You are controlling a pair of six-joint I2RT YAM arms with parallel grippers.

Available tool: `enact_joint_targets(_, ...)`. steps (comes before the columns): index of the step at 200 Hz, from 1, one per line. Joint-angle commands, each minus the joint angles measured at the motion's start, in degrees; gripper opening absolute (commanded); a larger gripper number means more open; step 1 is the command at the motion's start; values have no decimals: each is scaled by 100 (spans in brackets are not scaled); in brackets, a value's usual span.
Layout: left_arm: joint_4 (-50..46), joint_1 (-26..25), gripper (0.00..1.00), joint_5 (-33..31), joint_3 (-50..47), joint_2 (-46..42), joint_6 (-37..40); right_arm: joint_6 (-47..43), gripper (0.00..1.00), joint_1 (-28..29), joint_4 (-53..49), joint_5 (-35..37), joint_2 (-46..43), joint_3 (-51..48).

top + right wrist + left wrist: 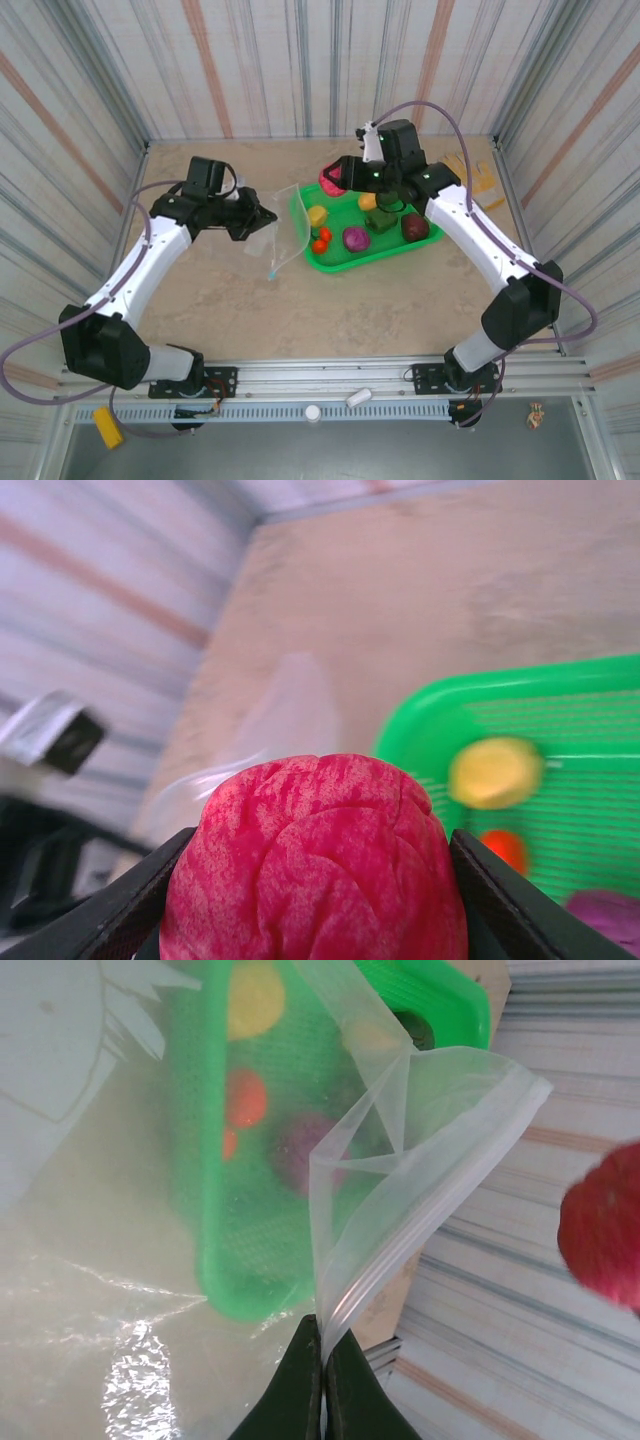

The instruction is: Place the food in the zip-top bag and seal the zipper

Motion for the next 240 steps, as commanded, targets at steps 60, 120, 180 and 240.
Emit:
enact_joint_targets(60, -455, -230, 0, -266, 775, -229, -938, -458, 50, 901, -1017, -584, 454, 998)
enact_joint_targets(120, -565, -239, 0, 170, 1169, -377, -856, -1101, 52, 1061, -2394, 783, 1258, 2250)
enact_joint_targets(180, -463, -358, 0, 708, 1452, -245, -515, -1421, 60, 1126, -2972, 1516, 1352, 2746)
enact_joint_targets(240, 460, -191, 0, 1089, 981, -202, -591, -1517, 77, 1114, -2993, 813, 1101, 2715)
